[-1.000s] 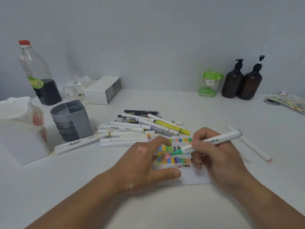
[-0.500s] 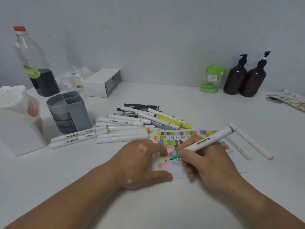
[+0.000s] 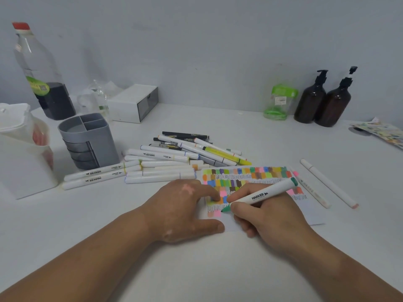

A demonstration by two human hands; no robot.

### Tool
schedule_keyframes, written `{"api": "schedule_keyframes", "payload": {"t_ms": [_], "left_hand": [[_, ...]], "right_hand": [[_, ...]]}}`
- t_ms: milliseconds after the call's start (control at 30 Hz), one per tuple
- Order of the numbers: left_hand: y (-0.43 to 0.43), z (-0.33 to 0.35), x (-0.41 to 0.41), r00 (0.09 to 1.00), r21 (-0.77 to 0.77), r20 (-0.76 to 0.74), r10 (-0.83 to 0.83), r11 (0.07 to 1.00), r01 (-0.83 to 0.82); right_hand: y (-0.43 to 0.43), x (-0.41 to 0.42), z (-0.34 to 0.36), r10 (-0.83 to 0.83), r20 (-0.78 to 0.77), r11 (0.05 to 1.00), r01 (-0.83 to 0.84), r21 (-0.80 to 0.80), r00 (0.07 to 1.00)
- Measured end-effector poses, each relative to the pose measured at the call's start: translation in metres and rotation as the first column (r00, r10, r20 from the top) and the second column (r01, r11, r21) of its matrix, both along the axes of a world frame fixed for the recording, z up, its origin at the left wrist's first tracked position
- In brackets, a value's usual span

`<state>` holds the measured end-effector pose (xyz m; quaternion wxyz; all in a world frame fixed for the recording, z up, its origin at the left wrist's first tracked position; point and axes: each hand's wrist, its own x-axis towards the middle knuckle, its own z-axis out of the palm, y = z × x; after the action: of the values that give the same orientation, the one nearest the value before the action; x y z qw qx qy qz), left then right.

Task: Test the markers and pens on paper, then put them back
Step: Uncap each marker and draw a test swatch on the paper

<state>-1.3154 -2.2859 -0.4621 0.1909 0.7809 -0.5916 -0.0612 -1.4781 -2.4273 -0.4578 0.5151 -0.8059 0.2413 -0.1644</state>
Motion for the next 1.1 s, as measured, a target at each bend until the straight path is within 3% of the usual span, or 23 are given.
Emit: {"api": "schedule_keyframes", "payload": {"t_ms": [1100], "left_hand": [[-0.0002,-0.0022,0.0020,1.000,-0.017,-0.006,-0.004,1.000,0.004]], "right_hand": [[-0.0032,-0.0002,-0.0021,-0.006,-0.060,0.998,0.003,-0.061,0.998]]}}
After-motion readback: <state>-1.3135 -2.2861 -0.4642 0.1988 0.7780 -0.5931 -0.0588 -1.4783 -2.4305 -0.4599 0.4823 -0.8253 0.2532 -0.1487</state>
